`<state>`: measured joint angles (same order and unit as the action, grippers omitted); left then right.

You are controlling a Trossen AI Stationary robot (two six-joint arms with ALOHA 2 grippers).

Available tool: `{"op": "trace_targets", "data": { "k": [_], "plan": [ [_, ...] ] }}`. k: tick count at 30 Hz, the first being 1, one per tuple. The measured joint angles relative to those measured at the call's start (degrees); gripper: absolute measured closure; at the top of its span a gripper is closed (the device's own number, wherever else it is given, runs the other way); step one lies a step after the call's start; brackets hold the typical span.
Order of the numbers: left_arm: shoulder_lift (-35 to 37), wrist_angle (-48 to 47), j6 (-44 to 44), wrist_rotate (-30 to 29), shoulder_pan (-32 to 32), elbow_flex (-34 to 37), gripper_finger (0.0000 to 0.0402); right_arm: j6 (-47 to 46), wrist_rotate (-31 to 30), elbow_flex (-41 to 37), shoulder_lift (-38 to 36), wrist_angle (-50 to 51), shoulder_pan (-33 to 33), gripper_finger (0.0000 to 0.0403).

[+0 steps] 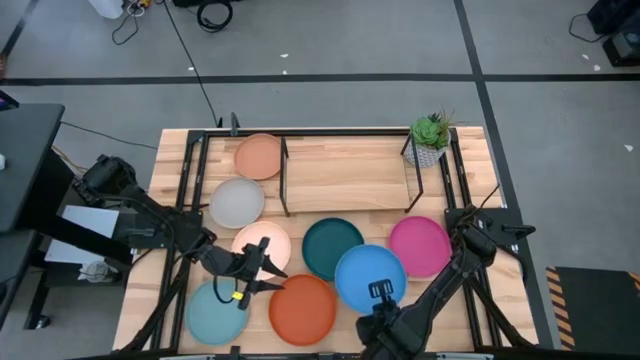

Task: Place and stack plates onto a shelf
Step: Put the blue plate on the shelf

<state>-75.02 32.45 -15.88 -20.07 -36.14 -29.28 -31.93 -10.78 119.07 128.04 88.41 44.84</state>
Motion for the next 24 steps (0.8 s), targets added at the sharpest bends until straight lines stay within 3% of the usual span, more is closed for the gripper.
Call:
{"op": "trace_targets", "data": {
  "k": [8, 17, 24],
  "plan": [
    [0.00, -0.02, -0.49, -5.71, -2.08, 0.00, 0.0260, 5.45, -6.53, 0.00, 0.00, 1.62, -2.99, 0.0376],
    [0.00, -0.04, -1.93, -6.27, -3.77, 0.00, 0.0260, 11.66, -10.71, -0.70, -0.96, 1.43, -7.20, 0.0376],
    [0.00, -0.14, -1.62, -6.29, -4.99, 0.00, 0.0260, 9.80, -12.94, -11.77, -10.73, -1.41, -9.99, 0.0376]
  ]
}}
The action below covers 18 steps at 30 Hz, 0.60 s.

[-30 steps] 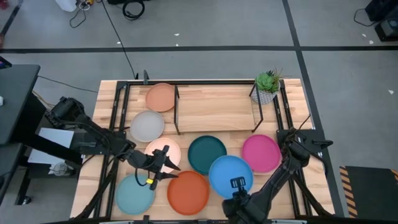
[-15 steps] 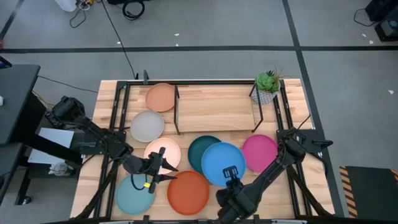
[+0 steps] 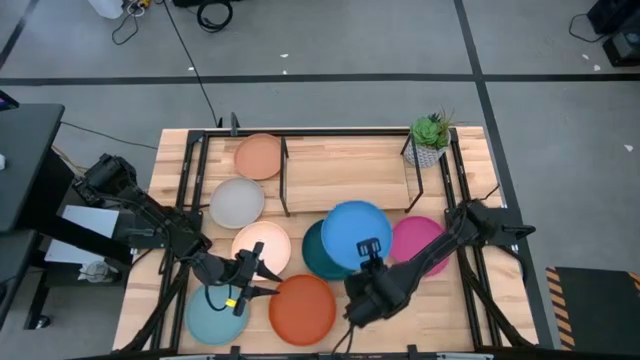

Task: Place and stack plates onto a shelf
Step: Put the blue plate on the shelf

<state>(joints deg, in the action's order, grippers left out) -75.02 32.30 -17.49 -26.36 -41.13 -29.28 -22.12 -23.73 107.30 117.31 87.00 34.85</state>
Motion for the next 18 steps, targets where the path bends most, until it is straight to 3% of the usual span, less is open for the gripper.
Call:
{"op": "trace_targets", "data": {
  "k": [8, 18],
  "plan": [
    [0.00, -0.01, 0.13, -1.54, 1.12, 0.00, 0.0260, 2.66, 3.29, -16.70, -11.77, -12.53, -4.46, 0.0376],
    [0.00, -0.39, 0.13, -1.76, 1.47, 0.00, 0.0260, 6.96, 3.91, -30.50, -18.48, -20.56, -12.24, 0.0376]
  ]
}}
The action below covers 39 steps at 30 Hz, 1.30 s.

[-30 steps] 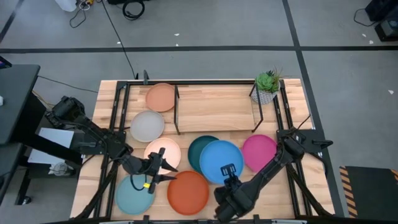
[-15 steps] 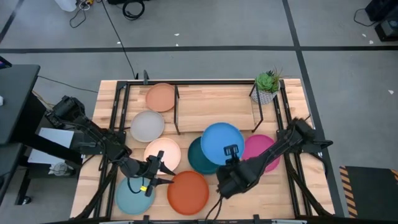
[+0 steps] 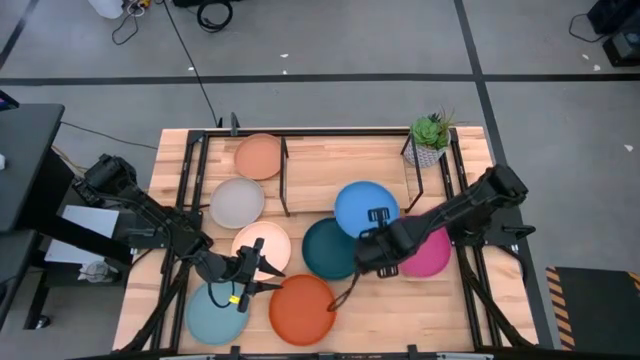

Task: Place and stack plates onto a shelf
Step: Put the blue plate on the shelf

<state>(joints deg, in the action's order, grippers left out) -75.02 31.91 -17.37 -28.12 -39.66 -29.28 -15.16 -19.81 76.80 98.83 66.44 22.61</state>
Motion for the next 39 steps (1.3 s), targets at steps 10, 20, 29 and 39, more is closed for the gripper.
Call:
{"op": "trace_targets", "data": {
  "k": [10, 20, 29, 39],
  "plan": [
    [0.00, -0.49, -0.02, -0.19, 0.00, 0.00, 0.0260, 5.29, -0.04, -4.53, -0.29, -1.64, -7.80, 0.0376],
    [0.00, -0.49, -0.04, -0.20, -0.11, 0.00, 0.0260, 9.38, -2.25, -4.53, -0.29, -2.91, -12.87, 0.0376],
    [0.00, -1.90, -1.88, -0.19, -0.11, 0.00, 0.0260, 11.86, -2.97, -9.76, -0.29, -6.56, -17.72, 0.0376],
    [0.00, -1.89, -1.97, -0.18, -0.11, 0.00, 0.0260, 11.76, -3.62, -13.74, -0.48, -8.86, -20.97, 0.0371]
  ]
}}
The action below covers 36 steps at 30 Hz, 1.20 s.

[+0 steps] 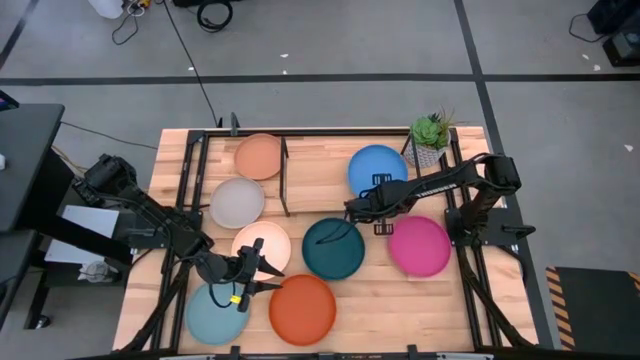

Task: Place and stack plates onto a shelf
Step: Put the blue plate on the shelf, then stack the green plate on top of the blue plate on the shelf

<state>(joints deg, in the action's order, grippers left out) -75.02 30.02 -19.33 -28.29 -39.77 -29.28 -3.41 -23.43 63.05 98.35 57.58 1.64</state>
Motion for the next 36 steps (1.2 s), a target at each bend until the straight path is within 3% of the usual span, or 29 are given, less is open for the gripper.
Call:
{"op": "trace_targets", "data": {
  "k": [11, 23, 29, 36],
  "plan": [
    [0.00, -0.01, -0.04, -0.01, 0.00, 0.00, 0.0260, -1.62, 1.69, -0.10, -1.83, 0.42, 2.01, 0.0350],
    [0.00, -0.04, -0.04, -0.17, 0.00, 0.00, 0.0260, -4.89, 0.19, 0.37, -2.72, 3.56, 4.34, 0.0300],
    [0.00, -0.15, -0.01, -0.19, 0.09, 0.00, 0.0260, -8.97, -0.69, 4.86, -2.95, 7.98, 7.97, 0.0276],
    [-0.02, -0.28, 0.24, -0.20, 0.11, 0.02, 0.0260, -7.47, 1.98, 7.12, -2.95, 0.16, 17.08, 0.0263]
  ]
}}
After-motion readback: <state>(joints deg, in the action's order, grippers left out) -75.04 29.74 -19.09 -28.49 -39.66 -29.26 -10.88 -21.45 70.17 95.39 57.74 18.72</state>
